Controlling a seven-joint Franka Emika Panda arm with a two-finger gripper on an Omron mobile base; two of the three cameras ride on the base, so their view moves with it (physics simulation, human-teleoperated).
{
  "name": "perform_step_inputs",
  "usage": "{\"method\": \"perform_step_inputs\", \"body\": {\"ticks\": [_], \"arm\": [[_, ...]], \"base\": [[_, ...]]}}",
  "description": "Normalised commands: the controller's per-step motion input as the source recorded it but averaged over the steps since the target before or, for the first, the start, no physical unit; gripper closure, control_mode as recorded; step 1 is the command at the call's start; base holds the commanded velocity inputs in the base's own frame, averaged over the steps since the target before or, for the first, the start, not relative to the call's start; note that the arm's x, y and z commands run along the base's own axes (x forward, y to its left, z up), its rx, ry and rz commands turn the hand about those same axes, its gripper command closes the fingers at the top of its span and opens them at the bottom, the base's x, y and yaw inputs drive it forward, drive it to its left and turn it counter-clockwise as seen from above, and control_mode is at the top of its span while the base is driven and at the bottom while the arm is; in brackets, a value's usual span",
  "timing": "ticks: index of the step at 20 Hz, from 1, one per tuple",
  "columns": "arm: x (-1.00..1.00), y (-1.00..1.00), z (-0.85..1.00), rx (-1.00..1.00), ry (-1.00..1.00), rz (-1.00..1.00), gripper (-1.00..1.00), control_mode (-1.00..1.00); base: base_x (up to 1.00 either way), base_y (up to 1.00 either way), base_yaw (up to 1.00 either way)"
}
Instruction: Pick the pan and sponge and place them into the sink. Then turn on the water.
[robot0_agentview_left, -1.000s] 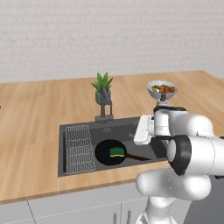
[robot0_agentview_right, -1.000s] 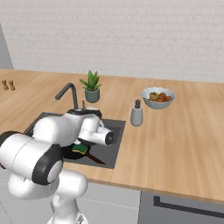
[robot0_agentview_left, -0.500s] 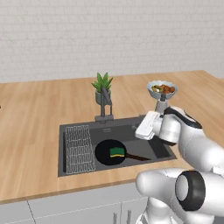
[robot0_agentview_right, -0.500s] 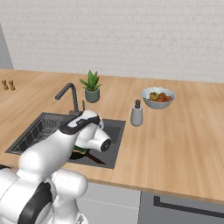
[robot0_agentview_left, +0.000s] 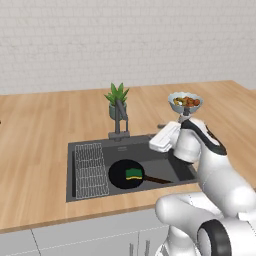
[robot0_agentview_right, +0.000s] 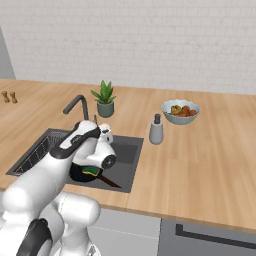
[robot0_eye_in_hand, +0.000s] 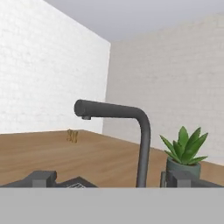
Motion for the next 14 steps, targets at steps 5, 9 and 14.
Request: {"method": "perform_step_inputs", "body": {"ticks": [5, 9, 14], "arm": [[0.19, 0.28, -0.02, 0.00, 0.00, -0.05, -1.00, -1.00], [0.34, 0.01, -0.16, 0.00, 0.00, 0.00, -1.00, -1.00], [0.36, -0.04, -0.27, 0.00, 0.00, 0.00, -1.00, -1.00]], "base": [[0.00, 0.00, 0.00], [0.00, 0.00, 0.00], [0.00, 0.00, 0.00]]}}
